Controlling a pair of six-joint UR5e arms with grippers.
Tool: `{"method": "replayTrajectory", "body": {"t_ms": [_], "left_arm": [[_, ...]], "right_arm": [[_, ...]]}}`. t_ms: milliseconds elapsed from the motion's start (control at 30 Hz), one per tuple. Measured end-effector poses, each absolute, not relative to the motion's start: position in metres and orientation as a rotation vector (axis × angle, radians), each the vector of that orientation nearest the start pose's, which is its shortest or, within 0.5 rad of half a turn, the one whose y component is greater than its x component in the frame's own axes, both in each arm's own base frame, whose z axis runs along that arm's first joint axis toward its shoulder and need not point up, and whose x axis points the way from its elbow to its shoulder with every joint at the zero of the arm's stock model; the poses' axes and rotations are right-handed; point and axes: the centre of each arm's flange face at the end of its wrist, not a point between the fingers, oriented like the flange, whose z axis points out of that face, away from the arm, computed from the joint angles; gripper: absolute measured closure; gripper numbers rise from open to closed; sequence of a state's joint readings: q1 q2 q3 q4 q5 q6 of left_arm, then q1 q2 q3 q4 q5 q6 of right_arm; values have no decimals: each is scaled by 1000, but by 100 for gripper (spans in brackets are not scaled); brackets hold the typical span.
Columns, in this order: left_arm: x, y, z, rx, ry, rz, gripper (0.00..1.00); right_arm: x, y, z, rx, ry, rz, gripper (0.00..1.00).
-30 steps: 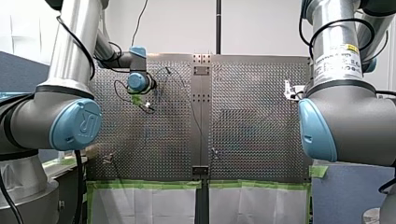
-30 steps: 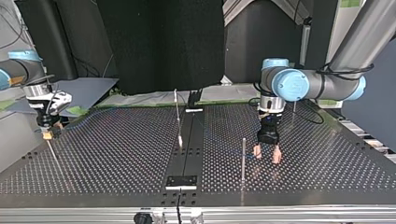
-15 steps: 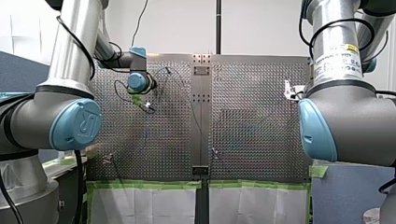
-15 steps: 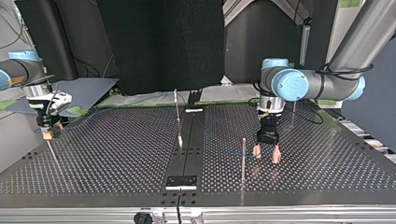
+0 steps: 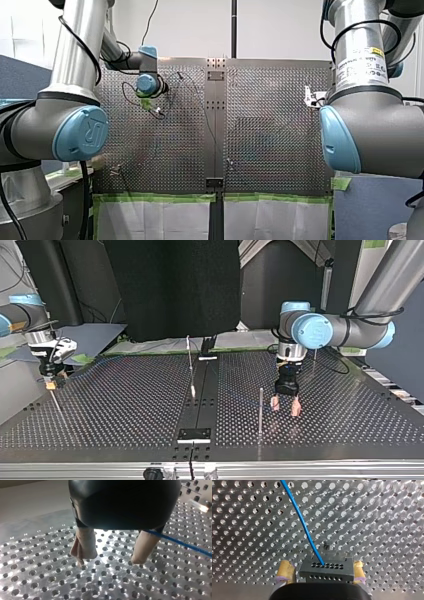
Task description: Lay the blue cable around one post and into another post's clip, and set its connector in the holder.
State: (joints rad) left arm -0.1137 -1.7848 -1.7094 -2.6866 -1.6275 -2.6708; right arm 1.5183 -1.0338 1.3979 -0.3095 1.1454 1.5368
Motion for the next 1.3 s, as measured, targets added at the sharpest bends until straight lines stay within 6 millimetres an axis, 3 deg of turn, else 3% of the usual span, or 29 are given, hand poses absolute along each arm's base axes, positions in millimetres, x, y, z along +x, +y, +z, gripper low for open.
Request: {"method": "replayTrajectory", "body": {"t_ms": [267,767,1133,1300], "left_arm": [[542,-199,354,-800,1363,-992,0],[522,-202,359,-790,1462,-919,0],[505,-200,391,-732,1439,-866,0],[498,-198,394,-717,1466,-819,0]], "right_arm": [[139,-677,283,1526,-1028,1440,0],[139,-677,283,1526,-1028,1440,0],[139,-677,283,1526,-1028,1441,0],[139,-677,283,1526,-1028,1441,0]]}}
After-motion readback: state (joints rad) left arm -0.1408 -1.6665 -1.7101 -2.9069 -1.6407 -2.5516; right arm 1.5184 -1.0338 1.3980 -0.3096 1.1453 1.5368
